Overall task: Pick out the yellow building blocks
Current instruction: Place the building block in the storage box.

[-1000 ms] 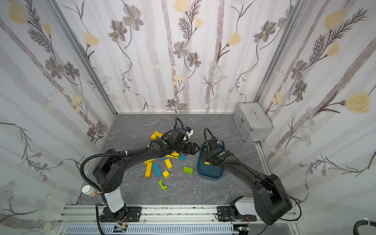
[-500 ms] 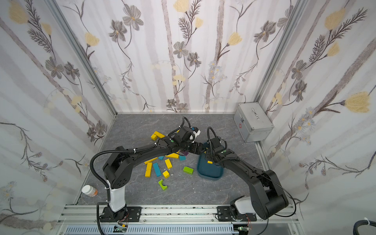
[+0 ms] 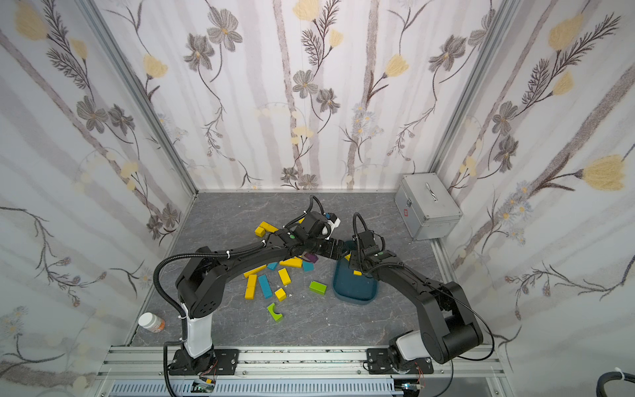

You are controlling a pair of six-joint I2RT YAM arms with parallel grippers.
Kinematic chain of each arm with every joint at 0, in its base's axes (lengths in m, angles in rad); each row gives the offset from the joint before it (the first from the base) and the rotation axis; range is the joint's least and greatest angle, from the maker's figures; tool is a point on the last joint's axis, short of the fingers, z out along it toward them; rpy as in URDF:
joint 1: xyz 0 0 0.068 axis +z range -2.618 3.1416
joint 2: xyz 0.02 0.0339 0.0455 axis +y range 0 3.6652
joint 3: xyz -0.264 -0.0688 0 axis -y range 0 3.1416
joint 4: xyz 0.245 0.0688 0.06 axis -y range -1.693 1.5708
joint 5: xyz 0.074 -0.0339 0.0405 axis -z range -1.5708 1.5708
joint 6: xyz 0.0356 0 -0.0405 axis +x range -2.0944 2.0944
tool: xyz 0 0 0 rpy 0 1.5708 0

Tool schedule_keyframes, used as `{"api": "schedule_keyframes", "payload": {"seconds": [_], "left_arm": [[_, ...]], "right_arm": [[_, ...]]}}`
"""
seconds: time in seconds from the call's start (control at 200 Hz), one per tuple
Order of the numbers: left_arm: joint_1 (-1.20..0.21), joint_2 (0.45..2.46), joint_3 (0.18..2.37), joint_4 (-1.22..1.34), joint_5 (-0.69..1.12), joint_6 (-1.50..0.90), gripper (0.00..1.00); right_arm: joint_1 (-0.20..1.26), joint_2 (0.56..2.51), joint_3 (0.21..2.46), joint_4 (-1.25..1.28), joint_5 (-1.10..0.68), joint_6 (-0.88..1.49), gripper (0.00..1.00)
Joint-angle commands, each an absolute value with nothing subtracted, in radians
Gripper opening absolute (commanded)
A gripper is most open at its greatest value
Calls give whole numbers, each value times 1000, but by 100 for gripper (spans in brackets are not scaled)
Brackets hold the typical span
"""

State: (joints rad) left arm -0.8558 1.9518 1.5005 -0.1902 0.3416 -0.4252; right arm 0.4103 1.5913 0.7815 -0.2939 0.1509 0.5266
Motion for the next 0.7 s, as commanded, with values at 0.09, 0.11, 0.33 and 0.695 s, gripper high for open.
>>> {"api": "schedule_keyframes", "payload": {"seconds": [0.09,0.11,0.33,0.695], "left_arm": [[-859,1937,1494,-213,330,-421,84],[-860,1937,1494,-215,330,-422,84],[-867,1929,1479,-221,332,-426,84],[-872,1926,1460,-208,330,-436,84]], "right_arm": [[405,1631,802,-249,154,503,32],[405,1631,806,-252,154,503,32],[398,1633,799,-242,158,500,34],[383,1706,839,-218,154,509,36]]}}
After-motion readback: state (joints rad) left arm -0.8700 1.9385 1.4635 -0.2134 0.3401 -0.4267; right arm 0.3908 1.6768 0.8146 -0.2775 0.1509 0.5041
